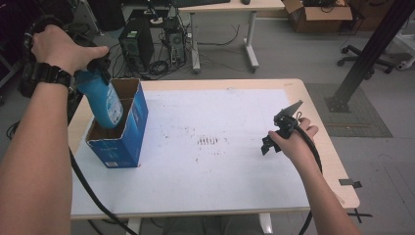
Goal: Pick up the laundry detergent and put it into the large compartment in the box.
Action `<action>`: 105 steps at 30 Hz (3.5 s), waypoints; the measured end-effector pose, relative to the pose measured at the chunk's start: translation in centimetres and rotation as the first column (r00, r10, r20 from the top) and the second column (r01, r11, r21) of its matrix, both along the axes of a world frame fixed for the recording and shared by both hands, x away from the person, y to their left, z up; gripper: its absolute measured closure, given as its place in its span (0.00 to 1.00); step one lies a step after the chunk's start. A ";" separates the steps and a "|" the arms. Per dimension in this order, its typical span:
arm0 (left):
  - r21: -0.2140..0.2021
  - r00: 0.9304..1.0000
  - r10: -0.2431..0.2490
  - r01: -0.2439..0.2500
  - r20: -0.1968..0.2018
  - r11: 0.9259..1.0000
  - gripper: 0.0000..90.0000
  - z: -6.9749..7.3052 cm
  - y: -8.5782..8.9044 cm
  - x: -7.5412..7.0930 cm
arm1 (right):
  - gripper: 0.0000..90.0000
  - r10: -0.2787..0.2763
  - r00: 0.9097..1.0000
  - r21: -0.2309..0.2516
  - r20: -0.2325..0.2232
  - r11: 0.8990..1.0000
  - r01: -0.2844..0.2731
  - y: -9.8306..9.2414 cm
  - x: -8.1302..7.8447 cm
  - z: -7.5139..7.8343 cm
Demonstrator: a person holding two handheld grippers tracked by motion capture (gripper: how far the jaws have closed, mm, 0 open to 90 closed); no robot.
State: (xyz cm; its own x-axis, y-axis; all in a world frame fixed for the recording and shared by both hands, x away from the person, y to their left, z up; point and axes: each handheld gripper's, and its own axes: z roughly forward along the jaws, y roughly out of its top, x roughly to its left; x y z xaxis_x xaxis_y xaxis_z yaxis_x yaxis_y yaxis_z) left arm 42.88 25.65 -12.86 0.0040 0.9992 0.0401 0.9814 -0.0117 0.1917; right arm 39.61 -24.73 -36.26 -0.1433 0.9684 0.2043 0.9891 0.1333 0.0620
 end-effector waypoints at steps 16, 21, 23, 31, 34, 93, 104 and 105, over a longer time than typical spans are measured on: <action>-0.001 0.999 -0.008 0.008 -0.043 1.000 0.42 -4.4 0.5 0.2 | 0.09 0.020 1.000 -0.029 0.003 0.999 -0.020 0.7 -0.1 0.0; -0.016 0.998 -0.006 0.005 -0.061 1.000 0.42 -6.3 0.8 0.3 | 0.10 0.028 1.000 -0.039 0.003 0.999 -0.028 1.0 -0.1 0.0; -0.014 0.998 -0.006 0.005 -0.067 1.000 0.42 -6.9 0.8 0.3 | 0.10 0.030 1.000 -0.040 -0.001 0.999 -0.030 1.0 -0.1 -0.1; -0.025 0.995 -0.006 0.004 -0.101 1.000 0.42 -8.9 0.9 0.3 | 0.10 0.031 1.000 -0.040 0.002 0.999 -0.031 1.2 -0.2 -0.1; -0.022 0.994 -0.009 0.007 -0.111 1.000 0.42 -9.9 0.9 0.5 | 0.10 0.032 1.000 -0.042 -0.002 0.999 -0.032 1.1 -0.2 -0.2; -0.031 0.984 -0.022 0.016 -0.177 0.999 0.41 -15.1 1.2 1.0 | 0.10 0.038 0.999 -0.030 -0.016 0.999 -0.039 1.4 -0.3 -1.2; -0.024 0.983 -0.024 0.020 -0.182 1.000 0.40 -14.8 1.1 1.0 | 0.10 0.037 0.999 -0.028 -0.015 0.999 -0.037 1.2 -0.3 -1.0; -0.023 0.983 -0.025 0.021 -0.183 0.999 0.39 -14.6 1.1 0.9 | 0.10 0.036 0.999 -0.029 -0.016 0.999 -0.036 1.2 -0.3 -1.0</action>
